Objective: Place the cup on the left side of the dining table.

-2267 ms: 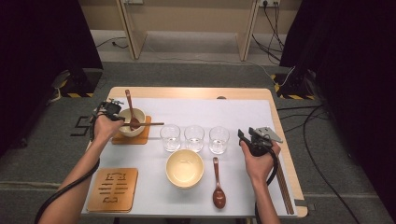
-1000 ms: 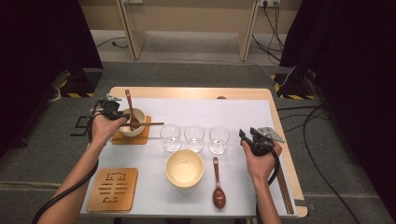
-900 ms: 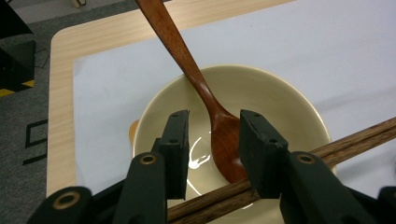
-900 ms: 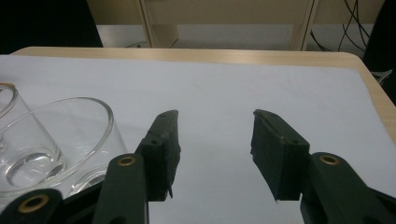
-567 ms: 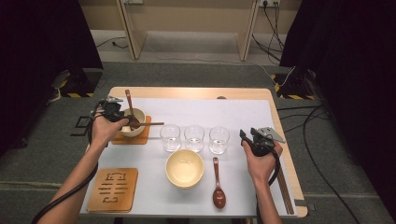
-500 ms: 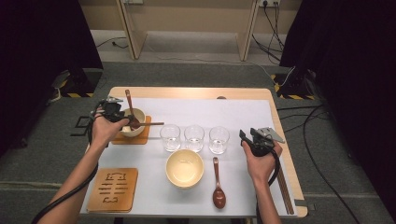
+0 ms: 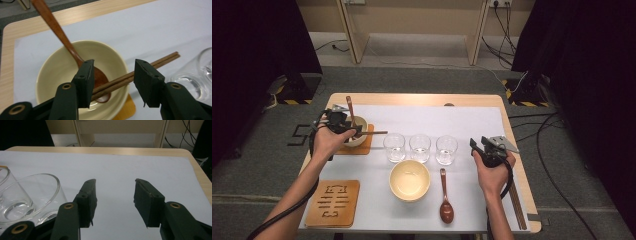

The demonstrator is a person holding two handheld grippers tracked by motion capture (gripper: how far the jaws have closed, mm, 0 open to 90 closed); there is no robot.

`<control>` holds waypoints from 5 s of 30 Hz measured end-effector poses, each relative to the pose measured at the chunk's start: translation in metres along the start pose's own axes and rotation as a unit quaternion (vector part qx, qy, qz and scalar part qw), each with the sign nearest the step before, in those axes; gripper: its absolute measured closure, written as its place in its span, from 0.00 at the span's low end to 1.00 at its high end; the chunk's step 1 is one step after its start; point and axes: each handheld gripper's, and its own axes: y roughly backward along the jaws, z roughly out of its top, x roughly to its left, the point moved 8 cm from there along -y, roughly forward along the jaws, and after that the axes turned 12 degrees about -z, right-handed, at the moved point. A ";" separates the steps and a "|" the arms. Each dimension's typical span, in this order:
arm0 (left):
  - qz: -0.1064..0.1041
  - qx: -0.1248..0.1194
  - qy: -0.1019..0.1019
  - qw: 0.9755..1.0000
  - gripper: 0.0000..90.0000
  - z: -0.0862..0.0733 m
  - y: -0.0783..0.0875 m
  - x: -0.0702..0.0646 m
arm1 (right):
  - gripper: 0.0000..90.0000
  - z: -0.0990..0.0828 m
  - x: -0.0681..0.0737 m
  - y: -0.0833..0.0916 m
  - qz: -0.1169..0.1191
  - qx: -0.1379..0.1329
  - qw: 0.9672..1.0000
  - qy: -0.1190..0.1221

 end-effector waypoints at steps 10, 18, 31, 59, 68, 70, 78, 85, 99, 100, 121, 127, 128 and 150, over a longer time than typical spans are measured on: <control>-0.031 0.003 -0.017 0.999 0.57 0.005 -0.009 -0.030 | 0.59 0.000 -0.005 -0.001 -0.001 0.005 1.000 -0.005; -0.051 0.000 -0.027 0.998 0.58 0.006 -0.012 -0.052 | 0.59 0.000 -0.005 0.001 -0.004 0.008 1.000 -0.005; -0.082 0.017 -0.028 0.996 0.62 0.002 -0.031 -0.083 | 0.59 0.002 -0.003 0.006 -0.005 0.006 1.000 -0.004; -0.067 0.084 -0.026 0.994 0.81 -0.015 -0.065 -0.086 | 0.58 0.000 -0.002 0.005 -0.001 0.013 1.000 -0.001; -0.061 0.088 -0.017 0.994 0.86 -0.015 -0.066 -0.085 | 0.58 0.000 -0.001 0.005 0.001 0.014 1.000 -0.001; -0.064 0.090 -0.022 0.994 0.89 -0.015 -0.065 -0.087 | 0.58 0.001 -0.002 0.005 0.000 0.013 1.000 -0.002; -0.066 0.089 -0.040 0.993 0.90 -0.017 -0.059 -0.091 | 0.58 0.001 -0.002 0.005 0.000 0.013 1.000 -0.002; -0.073 0.087 -0.068 0.991 0.92 -0.022 -0.049 -0.093 | 0.58 0.001 -0.002 0.005 -0.001 0.013 1.000 -0.001; -0.073 0.065 -0.068 0.993 0.93 -0.031 -0.010 -0.078 | 0.58 0.003 -0.003 0.007 -0.003 0.010 1.000 -0.001; -0.073 0.065 -0.068 0.993 0.93 -0.031 -0.010 -0.078 | 0.58 0.003 -0.003 0.007 -0.003 0.010 1.000 -0.001; -0.053 0.058 -0.046 0.996 0.93 -0.067 0.040 -0.042 | 0.58 0.002 -0.001 0.007 -0.004 0.010 1.000 0.001; -0.048 0.067 -0.041 0.996 0.93 -0.076 0.041 -0.034 | 0.58 0.003 -0.001 0.007 -0.005 0.010 1.000 0.000; -0.048 0.067 -0.041 0.996 0.93 -0.076 0.041 -0.034 | 0.58 0.003 -0.001 0.007 -0.005 0.010 1.000 0.000; -0.045 0.087 -0.022 0.995 0.93 -0.081 0.033 -0.027 | 0.58 0.003 -0.001 0.008 -0.006 0.009 1.000 0.002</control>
